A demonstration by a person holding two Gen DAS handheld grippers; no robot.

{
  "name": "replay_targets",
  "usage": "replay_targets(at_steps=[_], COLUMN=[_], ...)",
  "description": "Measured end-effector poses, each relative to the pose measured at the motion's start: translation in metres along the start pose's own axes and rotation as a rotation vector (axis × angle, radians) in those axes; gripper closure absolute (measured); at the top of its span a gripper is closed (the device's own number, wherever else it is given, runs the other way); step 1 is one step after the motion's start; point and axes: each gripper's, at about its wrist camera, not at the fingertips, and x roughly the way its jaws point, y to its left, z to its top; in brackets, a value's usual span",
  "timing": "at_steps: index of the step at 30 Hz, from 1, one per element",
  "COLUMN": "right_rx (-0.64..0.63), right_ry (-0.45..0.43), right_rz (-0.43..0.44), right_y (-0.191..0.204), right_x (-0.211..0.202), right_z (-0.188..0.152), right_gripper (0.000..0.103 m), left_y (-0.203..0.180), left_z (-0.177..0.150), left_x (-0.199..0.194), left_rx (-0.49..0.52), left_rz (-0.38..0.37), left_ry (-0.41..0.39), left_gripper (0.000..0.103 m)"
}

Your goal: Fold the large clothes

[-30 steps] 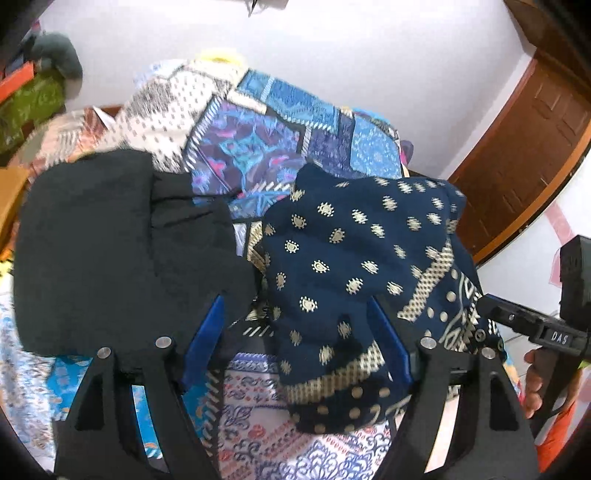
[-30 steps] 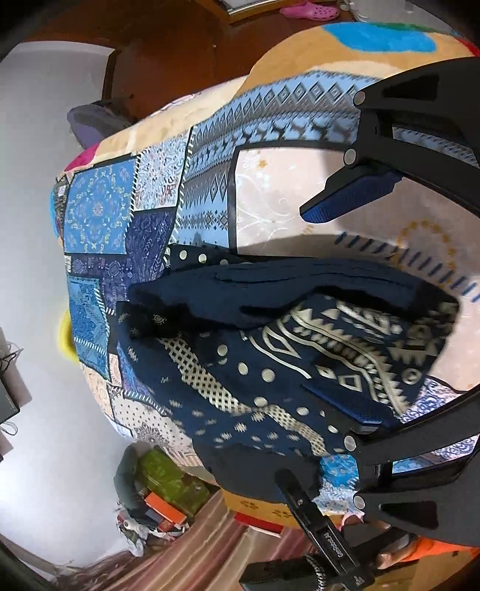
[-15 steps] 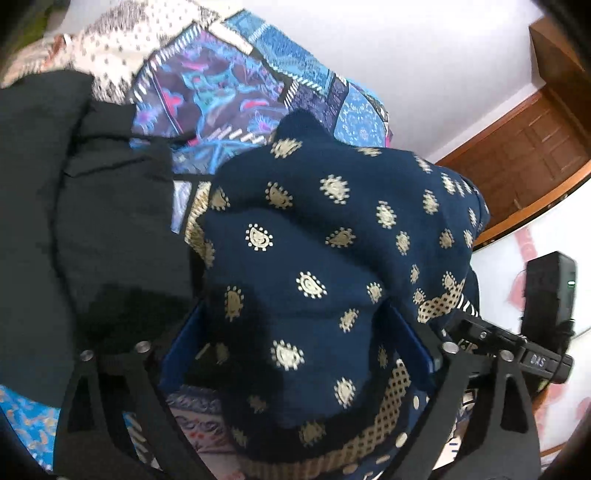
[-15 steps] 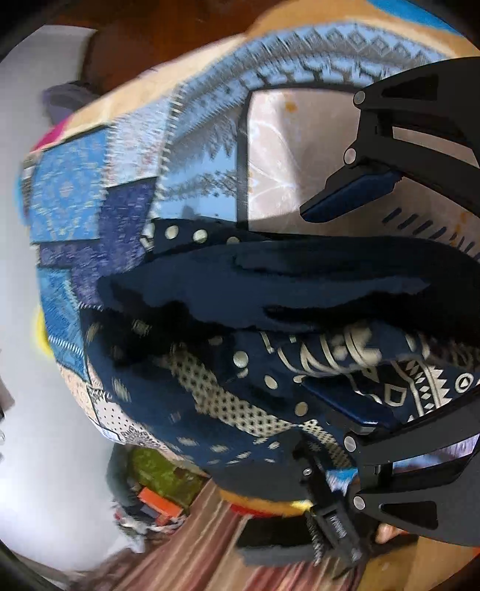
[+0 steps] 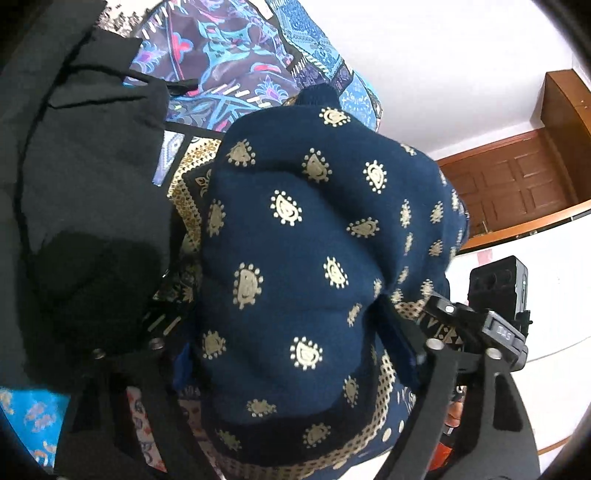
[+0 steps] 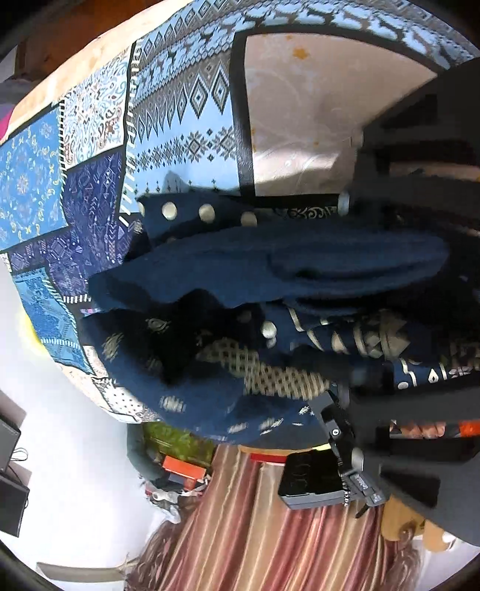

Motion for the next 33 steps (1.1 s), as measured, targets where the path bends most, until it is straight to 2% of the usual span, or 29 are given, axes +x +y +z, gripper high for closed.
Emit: replay_targets(at_steps=[2, 7, 13, 20, 23, 27, 33], right_rx=[0.029, 0.014, -0.082, -0.213, -0.268, -0.324, -0.315], right_ry=[0.012, 0.019, -0.018, -0.078, -0.083, -0.072, 0.02], right_rz=[0.016, -0.009, 0.008, 0.067, 0.087, 0.099, 0.117], right_y=[-0.002, 0.019, 0.073, 0.151, 0.182, 0.214, 0.231], right_x=[-0.004, -0.013, -0.025, -0.018, 0.001, 0.043, 0.126], right_z=[-0.001, -0.007, -0.005, 0.003, 0.01, 0.019, 0.037], right_gripper=[0.079, 0.082, 0.082, 0.082, 0.082, 0.082, 0.082], left_y=[-0.006, -0.026, -0.048, -0.053, -0.04, -0.011, 0.053], left_z=[-0.005, -0.014, -0.019, -0.002, 0.008, 0.026, 0.054], left_x=[-0.009, -0.036, -0.102, -0.195, -0.231, -0.261, -0.275], left_rx=[0.016, 0.084, 0.168, 0.238, 0.239, 0.218, 0.144], left_rz=[0.014, 0.036, 0.061, 0.078, 0.087, 0.117, 0.192], left_ry=[0.0, 0.001, -0.089, -0.239, -0.293, -0.327, -0.346], left_gripper=[0.033, 0.043, 0.043, 0.043, 0.043, 0.043, 0.043])
